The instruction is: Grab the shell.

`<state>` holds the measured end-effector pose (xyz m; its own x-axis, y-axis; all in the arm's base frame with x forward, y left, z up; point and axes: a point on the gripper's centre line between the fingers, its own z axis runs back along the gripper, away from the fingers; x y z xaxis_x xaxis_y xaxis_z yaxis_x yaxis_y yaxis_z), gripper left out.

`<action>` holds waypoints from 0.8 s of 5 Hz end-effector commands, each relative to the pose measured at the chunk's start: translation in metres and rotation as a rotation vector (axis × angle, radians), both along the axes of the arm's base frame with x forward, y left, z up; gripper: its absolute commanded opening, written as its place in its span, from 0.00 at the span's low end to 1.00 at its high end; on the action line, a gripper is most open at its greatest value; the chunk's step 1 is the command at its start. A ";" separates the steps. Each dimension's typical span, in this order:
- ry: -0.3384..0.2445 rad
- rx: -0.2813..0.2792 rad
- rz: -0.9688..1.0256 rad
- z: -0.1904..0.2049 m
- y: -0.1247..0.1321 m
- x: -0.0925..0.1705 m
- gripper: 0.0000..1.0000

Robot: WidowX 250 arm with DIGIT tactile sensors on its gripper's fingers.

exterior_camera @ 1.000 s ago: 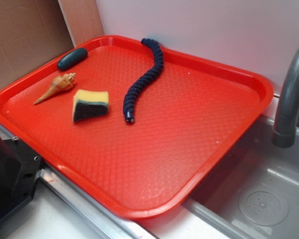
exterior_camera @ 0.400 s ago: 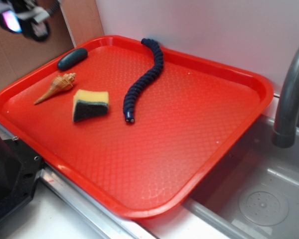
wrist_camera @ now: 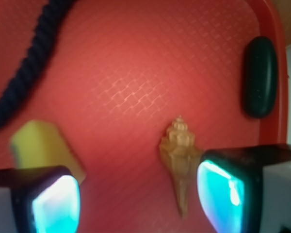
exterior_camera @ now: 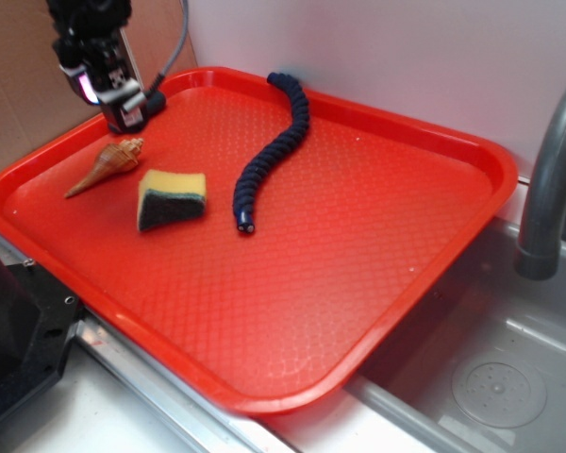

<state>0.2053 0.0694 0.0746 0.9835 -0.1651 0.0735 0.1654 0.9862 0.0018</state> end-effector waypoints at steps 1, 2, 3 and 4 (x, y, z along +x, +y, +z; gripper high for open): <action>0.042 0.014 0.010 -0.042 0.032 -0.008 1.00; 0.069 0.062 -0.031 -0.060 0.029 -0.010 1.00; 0.083 0.083 -0.023 -0.065 0.024 -0.018 0.00; 0.052 0.094 -0.009 -0.052 0.028 -0.015 0.00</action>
<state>0.1838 0.0956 0.0175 0.9833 -0.1816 -0.0127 0.1821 0.9805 0.0737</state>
